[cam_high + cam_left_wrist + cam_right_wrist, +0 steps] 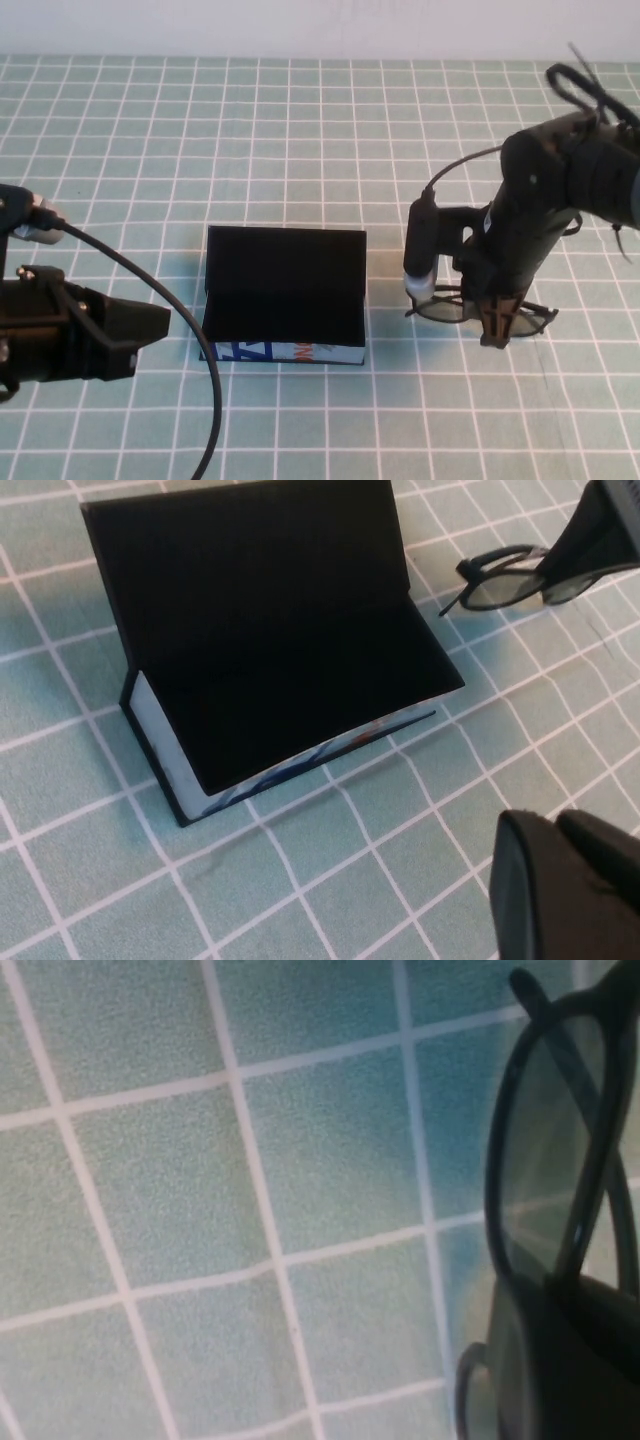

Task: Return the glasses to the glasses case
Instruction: Pick up the glasses from the table, then place the glasses in the glasses case

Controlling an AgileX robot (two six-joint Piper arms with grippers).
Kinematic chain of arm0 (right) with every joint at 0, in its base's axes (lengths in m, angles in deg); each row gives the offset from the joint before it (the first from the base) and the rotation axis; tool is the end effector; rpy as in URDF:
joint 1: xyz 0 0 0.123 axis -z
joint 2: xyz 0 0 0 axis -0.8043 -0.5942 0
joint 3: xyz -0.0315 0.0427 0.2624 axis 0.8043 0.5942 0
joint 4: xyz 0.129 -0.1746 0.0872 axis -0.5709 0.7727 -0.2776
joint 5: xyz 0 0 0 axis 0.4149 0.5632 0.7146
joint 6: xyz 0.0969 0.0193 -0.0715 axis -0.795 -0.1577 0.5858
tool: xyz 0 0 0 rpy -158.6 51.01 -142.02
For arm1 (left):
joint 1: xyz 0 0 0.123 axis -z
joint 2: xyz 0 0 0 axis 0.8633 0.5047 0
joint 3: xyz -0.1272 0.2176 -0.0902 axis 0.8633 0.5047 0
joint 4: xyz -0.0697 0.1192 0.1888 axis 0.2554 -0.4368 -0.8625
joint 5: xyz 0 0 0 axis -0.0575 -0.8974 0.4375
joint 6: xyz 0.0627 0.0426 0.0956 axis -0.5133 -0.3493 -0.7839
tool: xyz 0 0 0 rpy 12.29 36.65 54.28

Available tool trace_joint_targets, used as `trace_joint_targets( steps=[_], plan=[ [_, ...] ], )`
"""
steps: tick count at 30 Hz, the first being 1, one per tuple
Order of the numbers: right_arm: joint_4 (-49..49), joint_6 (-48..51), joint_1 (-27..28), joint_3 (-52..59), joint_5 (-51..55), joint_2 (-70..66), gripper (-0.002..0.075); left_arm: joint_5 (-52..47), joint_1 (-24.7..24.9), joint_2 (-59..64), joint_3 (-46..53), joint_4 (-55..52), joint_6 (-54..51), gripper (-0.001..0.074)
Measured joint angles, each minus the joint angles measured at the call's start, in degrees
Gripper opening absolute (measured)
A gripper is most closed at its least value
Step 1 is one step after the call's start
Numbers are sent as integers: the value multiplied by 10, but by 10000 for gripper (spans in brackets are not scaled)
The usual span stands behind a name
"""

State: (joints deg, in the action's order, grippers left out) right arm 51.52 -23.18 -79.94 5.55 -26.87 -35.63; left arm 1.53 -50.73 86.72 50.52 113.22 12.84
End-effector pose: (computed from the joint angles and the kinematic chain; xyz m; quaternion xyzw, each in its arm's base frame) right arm 0.3206 0.1525 0.1705 -0.6611 0.7431 -0.0501 0.0911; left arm 0.1810 -0.0977 0.2507 0.2068 0.8719 -0.2875 0.3383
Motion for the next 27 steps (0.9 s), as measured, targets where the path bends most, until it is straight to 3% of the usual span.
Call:
trace_joint_targets(
  steps=[7,13,20,27],
  plan=[
    [-22,0,0,-23,40,59,4,-5,0,0,0,0,0,1],
    [-168,0,-7,-106,93,77,3,2,0,0,0,0,0,2],
    [-202,0,-66,-239,162,4,3,24,0,0,0,-4,0,1],
    [-198,0,-106,-324,167,-101,3,32,0,0,0,-42,0,1]
  ],
)
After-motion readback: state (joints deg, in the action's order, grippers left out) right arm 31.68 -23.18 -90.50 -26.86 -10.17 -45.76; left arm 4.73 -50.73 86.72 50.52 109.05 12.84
